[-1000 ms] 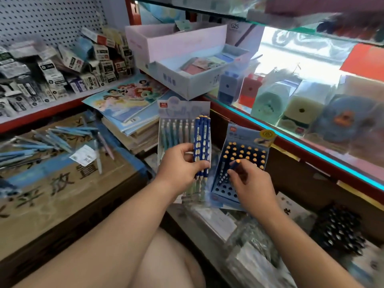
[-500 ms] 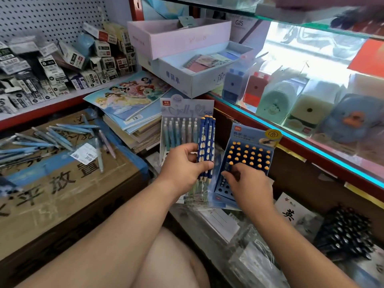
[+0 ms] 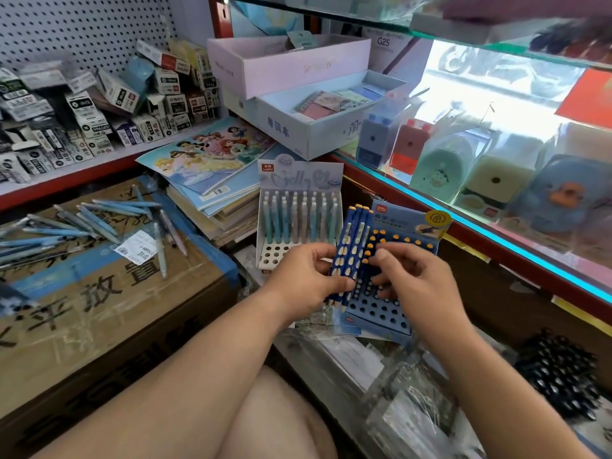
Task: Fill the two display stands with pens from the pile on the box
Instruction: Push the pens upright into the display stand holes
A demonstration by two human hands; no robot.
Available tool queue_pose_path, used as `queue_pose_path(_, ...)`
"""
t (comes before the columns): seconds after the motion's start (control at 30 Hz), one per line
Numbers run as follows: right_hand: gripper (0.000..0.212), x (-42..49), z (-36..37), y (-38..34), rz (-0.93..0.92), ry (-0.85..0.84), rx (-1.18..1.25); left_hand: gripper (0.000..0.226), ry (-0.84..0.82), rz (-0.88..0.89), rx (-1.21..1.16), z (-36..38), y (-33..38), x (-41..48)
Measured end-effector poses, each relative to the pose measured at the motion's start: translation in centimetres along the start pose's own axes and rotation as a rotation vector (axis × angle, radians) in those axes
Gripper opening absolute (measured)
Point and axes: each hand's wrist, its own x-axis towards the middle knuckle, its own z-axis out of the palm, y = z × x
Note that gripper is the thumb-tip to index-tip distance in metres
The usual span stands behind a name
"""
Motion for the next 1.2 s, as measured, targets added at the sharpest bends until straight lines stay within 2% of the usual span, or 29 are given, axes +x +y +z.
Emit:
queue_pose_path(0.07,0.015,0.2,-0.3,-1.4,0.0,-0.06,0.112,0.039,-0.091,-0.014,-0.009,0.5,0.3,-0.3)
queue_pose_path(0.13,0.013,0.4,-0.6,-2.0,-0.007,-0.072,0.125,0.04,-0.131,-0.023,-0.009,0.8,0.4,-0.4)
queue_pose_path(0.23,0.009,0.5,-0.9,-2.1,-0.025,-0.047,0.099,0.039,-0.108,-0.026,0.025,0.9,0.3,-0.3)
queue_pose_path(0.3,0.008,0.3,-1.1,-1.8,-0.06,0.041,0.062,0.036,-0.033,-0.024,0.068,0.6,0.0,0.0)
queue_pose_path(0.4,0.003,0.1,-1.4,-0.7,-0.124,0.173,-0.083,0.029,0.083,-0.02,0.136,0.2,-0.6,0.3)
queue_pose_path(0.6,0.009,-0.2,-0.8,2.1,-0.188,0.176,-0.438,0.025,0.106,-0.015,0.202,0.1,-0.7,0.4)
queue_pose_path(0.77,0.012,0.0,0.0,3.0,-0.26,0.161,-0.597,0.026,0.09,-0.019,0.217,0.0,-0.7,0.5)
queue_pose_path(1.0,0.017,0.6,0.8,3.6,-0.232,0.158,-0.735,0.028,0.057,-0.021,0.217,0.2,-0.7,0.6)
queue_pose_path(1.2,0.018,1.2,0.4,2.1,-0.051,0.073,-0.857,0.028,-0.011,-0.043,0.196,0.3,-0.6,0.3)
